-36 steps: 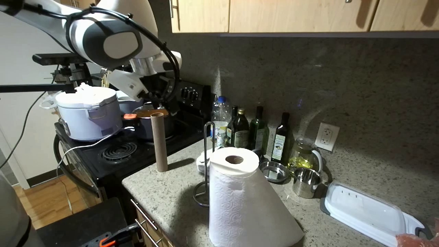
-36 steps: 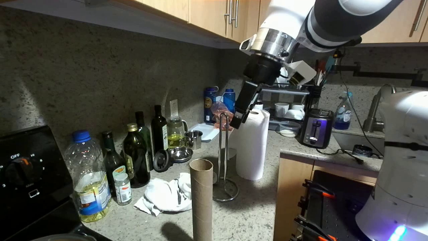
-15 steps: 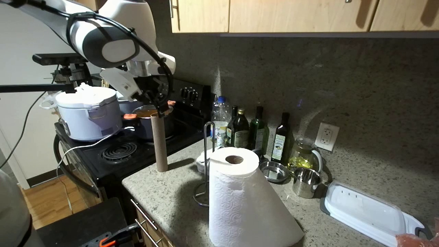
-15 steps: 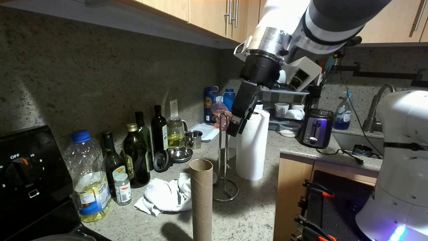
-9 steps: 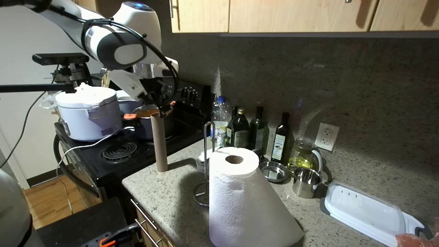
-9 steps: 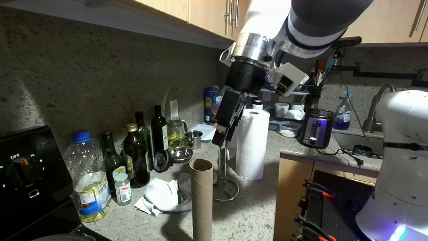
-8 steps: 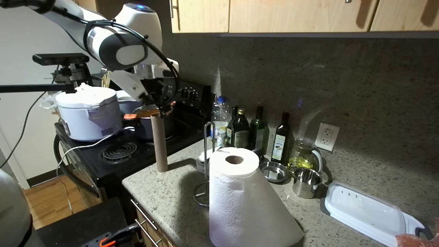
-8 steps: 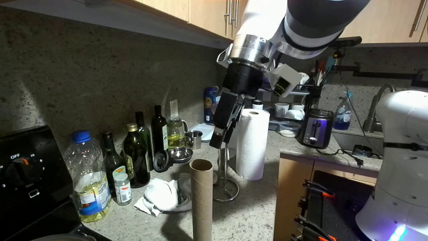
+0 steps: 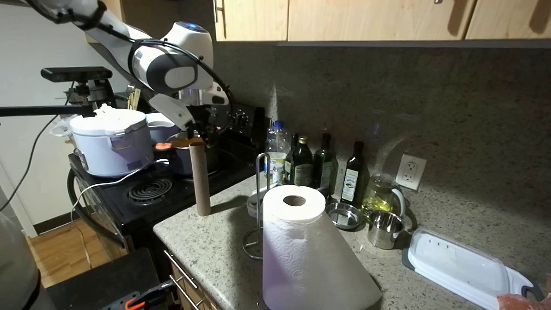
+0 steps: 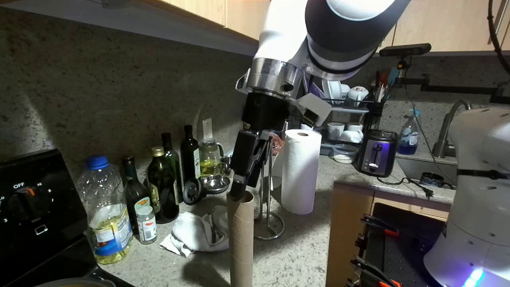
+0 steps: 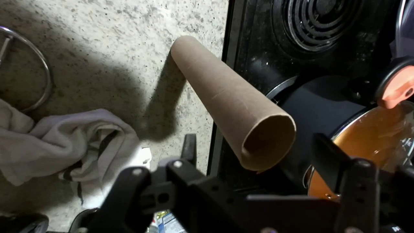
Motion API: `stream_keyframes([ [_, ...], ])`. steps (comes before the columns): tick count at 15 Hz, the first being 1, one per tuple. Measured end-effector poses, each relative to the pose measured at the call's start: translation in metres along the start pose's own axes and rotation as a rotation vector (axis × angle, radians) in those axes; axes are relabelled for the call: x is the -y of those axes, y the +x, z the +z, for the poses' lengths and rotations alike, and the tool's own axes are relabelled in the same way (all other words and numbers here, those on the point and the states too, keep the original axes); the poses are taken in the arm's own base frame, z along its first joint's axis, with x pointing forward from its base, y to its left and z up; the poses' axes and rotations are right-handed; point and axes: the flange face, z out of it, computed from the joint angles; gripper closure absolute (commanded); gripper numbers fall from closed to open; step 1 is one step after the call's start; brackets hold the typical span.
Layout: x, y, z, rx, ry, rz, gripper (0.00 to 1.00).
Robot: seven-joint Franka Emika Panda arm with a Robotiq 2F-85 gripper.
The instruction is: Replace the paper towel roll with the core on the stand
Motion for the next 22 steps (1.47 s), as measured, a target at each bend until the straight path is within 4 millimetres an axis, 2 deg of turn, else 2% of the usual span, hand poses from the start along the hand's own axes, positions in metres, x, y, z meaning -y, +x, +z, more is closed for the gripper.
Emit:
stream_keyframes([
  [4, -0.001, 0.0074, 0.0025, 0.0, -0.02, -0.006, 0.13],
  [6, -0.0007, 0.0092, 0.0005, -0.005, -0.027, -0.005, 0.26],
  [10, -0.0006, 0.0108, -0.0012, -0.01, -0.028, -0.005, 0.67],
  [12, 0.0001, 0.0106, -0.001, -0.009, -0.028, -0.007, 0.71],
  [13, 0.0009, 0.0103, -0.0008, -0.009, -0.028, -0.009, 0.81],
  [14, 0.0019, 0.01, -0.0006, -0.009, -0.028, -0.011, 0.96],
  [15, 0.0028, 0.0096, -0.0003, -0.008, -0.028, -0.013, 1.0],
  [22, 0.0058, 0.0062, 0.0031, 0.001, -0.03, -0.02, 1.0],
])
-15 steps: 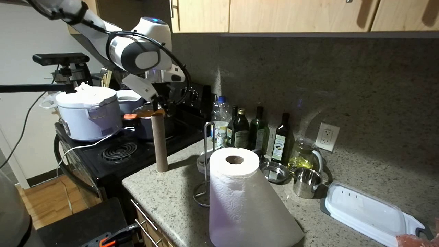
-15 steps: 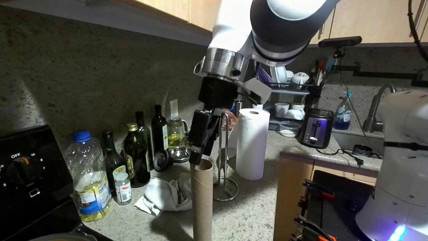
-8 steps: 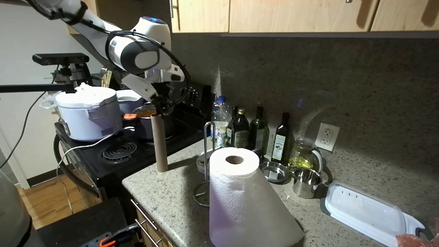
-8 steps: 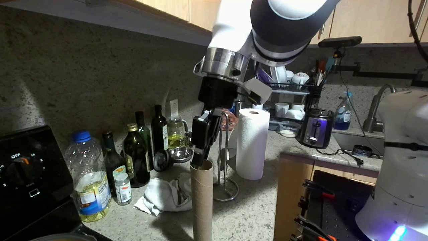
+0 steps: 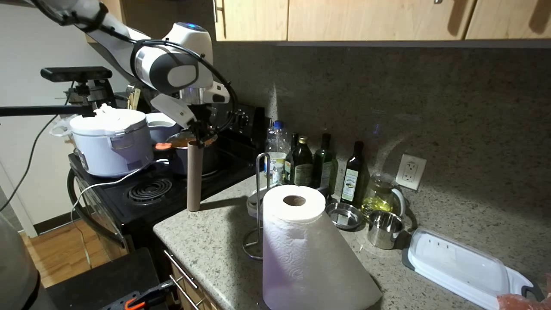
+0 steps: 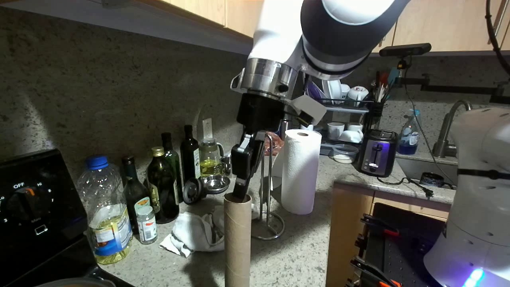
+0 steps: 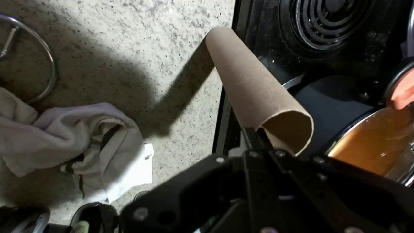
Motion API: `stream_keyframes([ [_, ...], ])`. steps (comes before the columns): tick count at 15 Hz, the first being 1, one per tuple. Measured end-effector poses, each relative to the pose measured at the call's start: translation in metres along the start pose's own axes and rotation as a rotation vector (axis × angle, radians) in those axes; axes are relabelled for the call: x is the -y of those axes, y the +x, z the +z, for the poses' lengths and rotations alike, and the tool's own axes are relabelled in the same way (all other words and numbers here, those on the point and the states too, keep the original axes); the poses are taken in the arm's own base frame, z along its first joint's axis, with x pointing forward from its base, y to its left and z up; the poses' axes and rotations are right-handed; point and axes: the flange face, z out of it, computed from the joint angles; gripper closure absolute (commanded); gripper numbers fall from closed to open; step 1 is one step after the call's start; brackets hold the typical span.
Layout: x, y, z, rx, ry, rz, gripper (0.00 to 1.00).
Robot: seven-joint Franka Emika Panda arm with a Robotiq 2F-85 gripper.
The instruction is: Replace the paper towel roll with the core on the stand
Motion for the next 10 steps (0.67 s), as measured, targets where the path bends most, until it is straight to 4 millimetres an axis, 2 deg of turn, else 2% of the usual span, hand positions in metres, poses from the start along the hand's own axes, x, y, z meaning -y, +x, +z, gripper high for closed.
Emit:
stream_keyframes([
  [5, 0.002, -0.001, -0.005, -0.008, -0.041, -0.014, 1.0],
  [10, 0.022, -0.012, -0.043, -0.034, -0.2, -0.046, 1.0],
])
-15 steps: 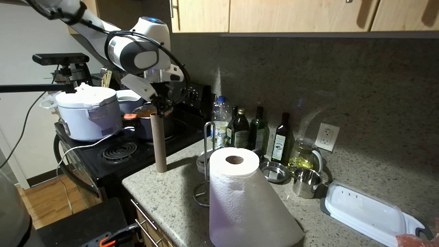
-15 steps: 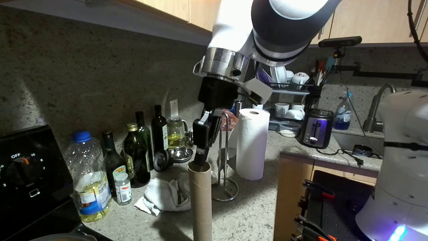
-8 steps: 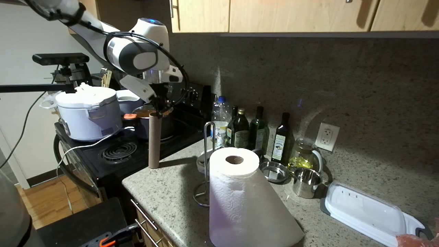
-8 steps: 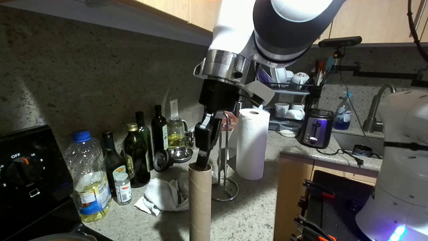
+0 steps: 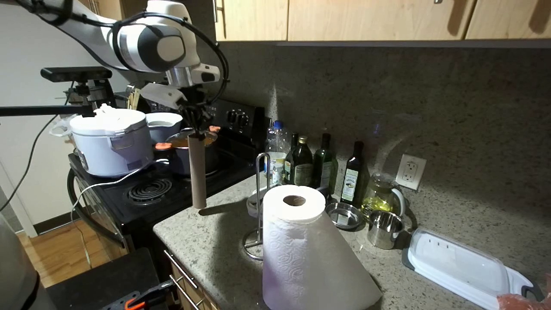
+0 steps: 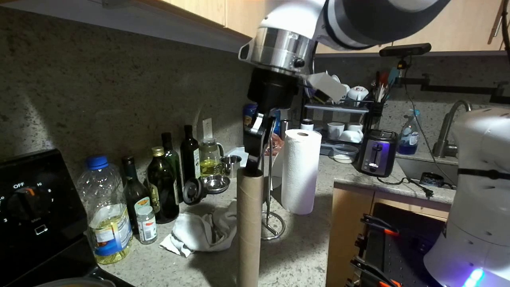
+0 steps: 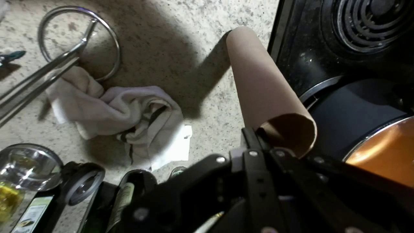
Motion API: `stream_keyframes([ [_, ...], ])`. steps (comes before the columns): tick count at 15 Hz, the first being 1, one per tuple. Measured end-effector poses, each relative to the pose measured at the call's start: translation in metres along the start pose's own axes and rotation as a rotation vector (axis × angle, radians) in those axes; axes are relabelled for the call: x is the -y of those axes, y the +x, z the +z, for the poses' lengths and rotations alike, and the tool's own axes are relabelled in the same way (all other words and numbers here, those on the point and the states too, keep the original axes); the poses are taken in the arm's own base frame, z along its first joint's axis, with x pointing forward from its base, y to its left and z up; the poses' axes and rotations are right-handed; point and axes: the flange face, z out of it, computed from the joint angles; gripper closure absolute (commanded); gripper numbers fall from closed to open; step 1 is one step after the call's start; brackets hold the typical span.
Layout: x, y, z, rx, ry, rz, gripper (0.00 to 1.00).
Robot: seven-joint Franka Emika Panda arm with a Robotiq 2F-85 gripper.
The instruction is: Replace the paper towel roll with the core on the stand
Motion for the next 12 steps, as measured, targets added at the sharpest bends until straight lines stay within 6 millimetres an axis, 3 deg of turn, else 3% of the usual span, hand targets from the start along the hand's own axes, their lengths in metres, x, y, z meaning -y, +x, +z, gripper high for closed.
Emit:
stream_keyframes([
  [5, 0.015, -0.016, -0.056, -0.025, -0.123, -0.029, 1.0],
  [12, 0.021, -0.034, -0.12, -0.141, -0.19, -0.036, 1.0],
])
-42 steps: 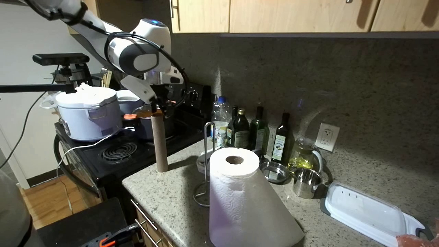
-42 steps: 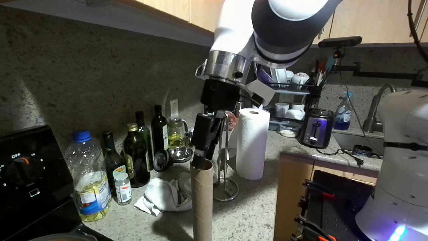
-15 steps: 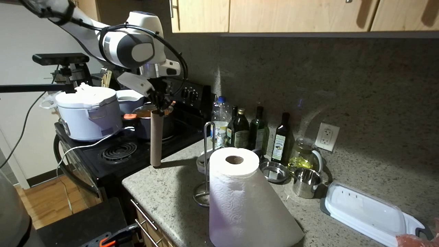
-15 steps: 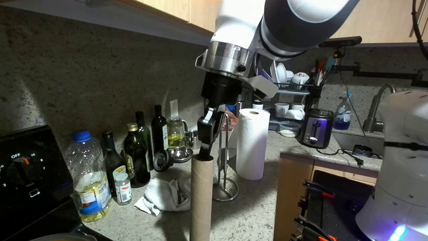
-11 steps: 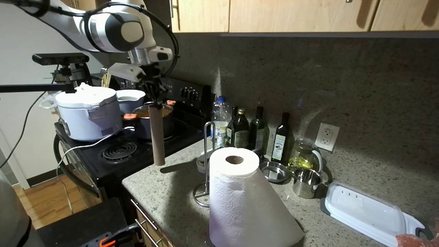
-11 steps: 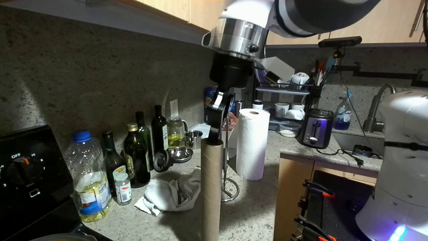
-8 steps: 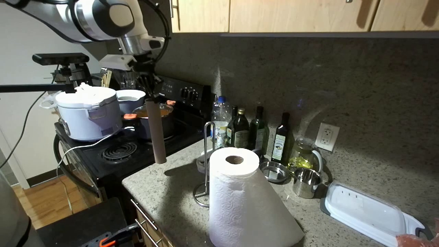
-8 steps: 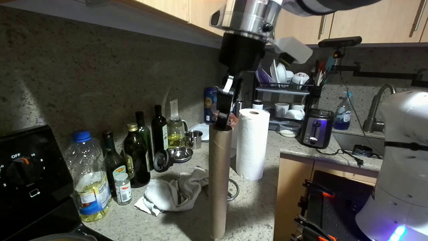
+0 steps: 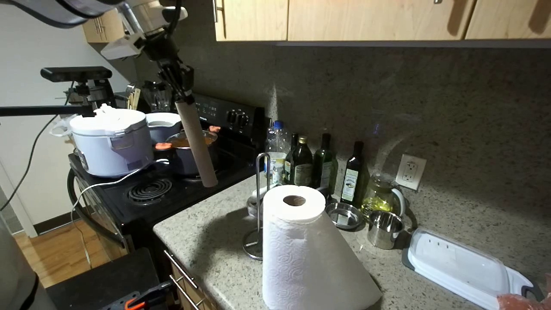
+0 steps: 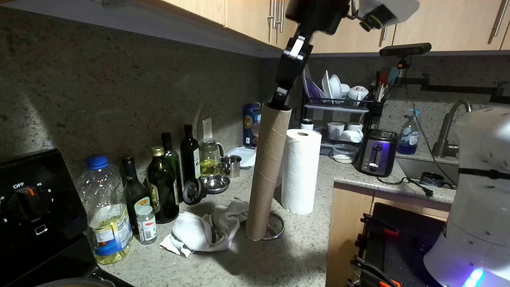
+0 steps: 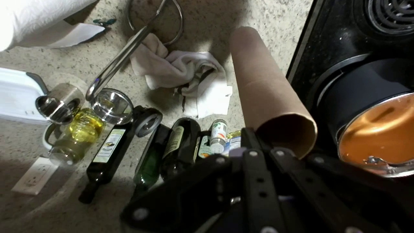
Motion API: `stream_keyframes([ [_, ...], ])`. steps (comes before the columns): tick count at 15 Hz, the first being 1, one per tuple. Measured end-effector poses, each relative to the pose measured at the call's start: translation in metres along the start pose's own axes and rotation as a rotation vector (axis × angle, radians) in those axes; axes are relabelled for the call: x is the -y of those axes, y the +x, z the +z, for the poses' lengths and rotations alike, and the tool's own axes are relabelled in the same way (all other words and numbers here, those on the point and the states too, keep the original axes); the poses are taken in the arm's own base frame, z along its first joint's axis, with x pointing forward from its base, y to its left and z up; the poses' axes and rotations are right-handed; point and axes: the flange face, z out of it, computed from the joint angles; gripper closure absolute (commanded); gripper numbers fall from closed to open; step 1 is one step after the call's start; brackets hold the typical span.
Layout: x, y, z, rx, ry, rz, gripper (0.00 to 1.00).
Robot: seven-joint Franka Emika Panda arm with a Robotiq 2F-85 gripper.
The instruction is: Replace the paper towel roll with the core on the stand
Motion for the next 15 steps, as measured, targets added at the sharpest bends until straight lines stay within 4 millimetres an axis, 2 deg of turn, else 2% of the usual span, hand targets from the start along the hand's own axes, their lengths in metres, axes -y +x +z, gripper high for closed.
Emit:
stream_keyframes([
  [8, -0.003, -0.021, -0.069, -0.151, -0.099, 0.059, 1.0],
  [15, -0.011, -0.034, -0.099, -0.246, -0.216, 0.167, 1.0],
])
